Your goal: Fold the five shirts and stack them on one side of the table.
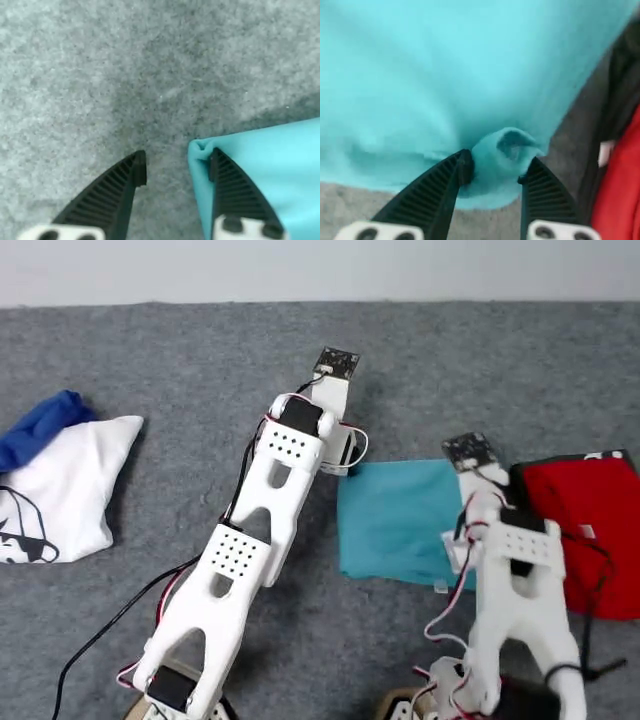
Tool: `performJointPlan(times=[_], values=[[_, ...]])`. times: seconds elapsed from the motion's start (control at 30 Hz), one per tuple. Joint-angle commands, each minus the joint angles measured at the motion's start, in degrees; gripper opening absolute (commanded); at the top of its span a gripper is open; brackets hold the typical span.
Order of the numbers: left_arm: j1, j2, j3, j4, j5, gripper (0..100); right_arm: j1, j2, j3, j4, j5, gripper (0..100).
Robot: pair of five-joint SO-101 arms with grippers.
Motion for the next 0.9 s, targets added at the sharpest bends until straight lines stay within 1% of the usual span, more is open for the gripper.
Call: performJointPlan(times=[0.0, 0.13, 0.23, 0.4, 0.47, 0.53, 0.6, 0.67, 0.77, 0.87], values=[[-0.53, -0.35, -3.21, 1.23, -0.26, 21, 4.09, -6.55, 1.67, 0.48, -0.09, 16.9], [-0.53, -0.35, -3.21, 1.23, -0.26, 21, 8.31, -13.05, 1.41, 3.12, -0.35, 17.0], [-0.53, -0.35, -3.21, 1.23, -0.26, 21, 9.98, -15.43, 1.49, 5.76, -0.44, 17.2], [-0.53, -2.55, -3.3, 1.23, -0.26, 21, 10.33, -15.6, -2.99, 9.71, -0.53, 17.7], [-0.62, -4.66, -3.3, 1.23, -0.26, 21, 8.13, -15.52, -6.86, 12.53, -0.62, 21.7], [-0.53, -7.12, -3.3, 1.23, -0.26, 21, 3.82, -15.43, -10.11, 14.73, -1.85, 27.6], [-0.44, -9.49, -3.3, 1.32, -1.67, 21, -1.63, -15.08, -12.31, 14.64, -5.45, 29.0], [-0.53, -11.6, -3.12, 1.41, -5.54, 21, -4.26, -13.05, -13.1, 13.05, -6.68, 29.0], [-0.62, -15.3, -2.68, 1.49, -8.62, 27, -3.74, -6.9, -13.1, 9.54, -7.56, 29.1], [-0.44, -19.43, -0.4, 1.49, -9.05, 32, -1.36, 1.19, -13.45, 5.76, -7.56, 29.1]])
